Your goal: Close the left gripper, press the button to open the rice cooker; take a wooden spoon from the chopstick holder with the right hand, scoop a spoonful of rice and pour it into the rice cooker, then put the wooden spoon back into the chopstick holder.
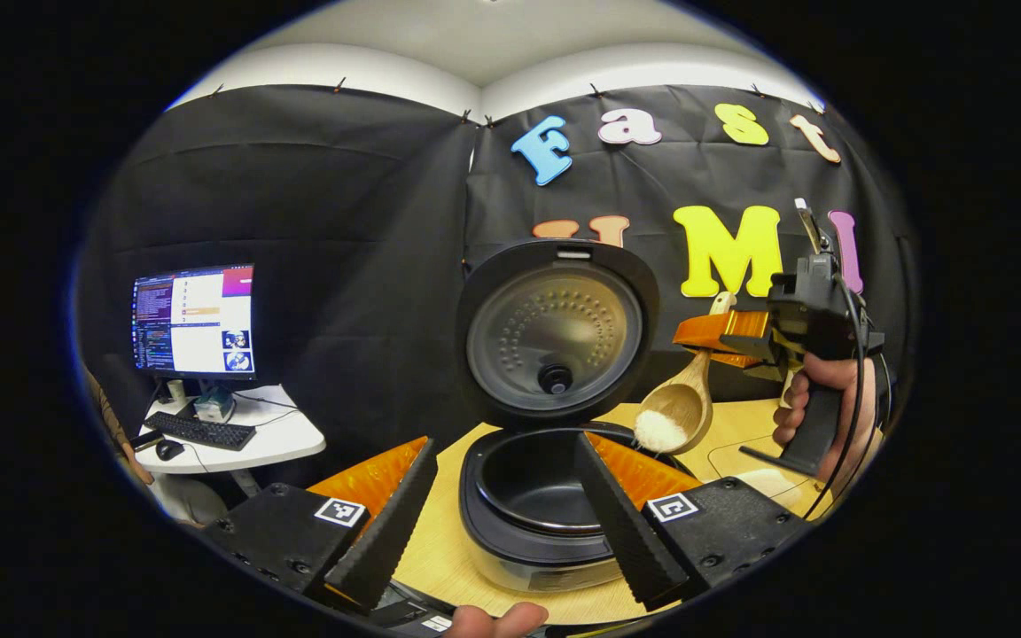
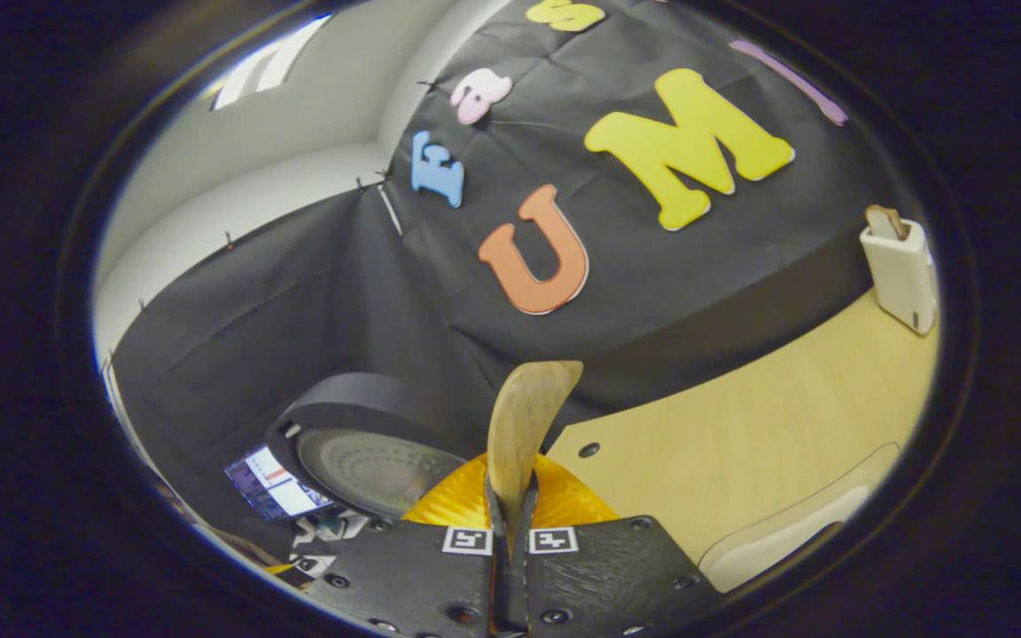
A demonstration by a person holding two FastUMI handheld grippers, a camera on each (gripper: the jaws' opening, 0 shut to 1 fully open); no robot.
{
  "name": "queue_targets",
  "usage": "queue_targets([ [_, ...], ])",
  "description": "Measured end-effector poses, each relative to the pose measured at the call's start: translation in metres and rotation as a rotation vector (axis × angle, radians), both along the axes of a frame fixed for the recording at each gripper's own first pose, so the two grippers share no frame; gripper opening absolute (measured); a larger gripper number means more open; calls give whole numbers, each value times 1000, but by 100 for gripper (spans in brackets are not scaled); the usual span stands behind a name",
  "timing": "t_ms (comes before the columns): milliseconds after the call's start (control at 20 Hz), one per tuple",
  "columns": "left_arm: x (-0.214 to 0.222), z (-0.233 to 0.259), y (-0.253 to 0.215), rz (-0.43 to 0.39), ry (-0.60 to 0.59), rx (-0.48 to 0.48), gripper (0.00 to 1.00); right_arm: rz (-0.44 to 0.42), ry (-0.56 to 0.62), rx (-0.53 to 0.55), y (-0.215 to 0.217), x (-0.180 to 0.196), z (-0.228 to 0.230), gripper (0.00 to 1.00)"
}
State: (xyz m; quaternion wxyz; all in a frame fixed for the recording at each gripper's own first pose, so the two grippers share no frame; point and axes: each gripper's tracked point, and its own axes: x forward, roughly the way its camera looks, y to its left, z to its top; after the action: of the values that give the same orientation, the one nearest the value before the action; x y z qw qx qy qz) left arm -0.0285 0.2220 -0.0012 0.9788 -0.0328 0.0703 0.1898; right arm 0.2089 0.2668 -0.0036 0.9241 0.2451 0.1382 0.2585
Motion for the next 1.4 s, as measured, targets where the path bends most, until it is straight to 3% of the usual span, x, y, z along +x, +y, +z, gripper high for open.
queue_targets([
  [600,-9,-7,15,29,11,-53,99,83,-545,-448,71,-42,19,0],
  [700,-10,-5,15,21,2,-65,99,90,-619,-484,76,-49,28,0],
  [1000,-13,-9,16,21,10,-80,99,77,-623,-440,68,-47,35,0],
  [1400,-14,-6,7,-2,6,-89,99,88,-421,-207,43,-38,46,1],
])
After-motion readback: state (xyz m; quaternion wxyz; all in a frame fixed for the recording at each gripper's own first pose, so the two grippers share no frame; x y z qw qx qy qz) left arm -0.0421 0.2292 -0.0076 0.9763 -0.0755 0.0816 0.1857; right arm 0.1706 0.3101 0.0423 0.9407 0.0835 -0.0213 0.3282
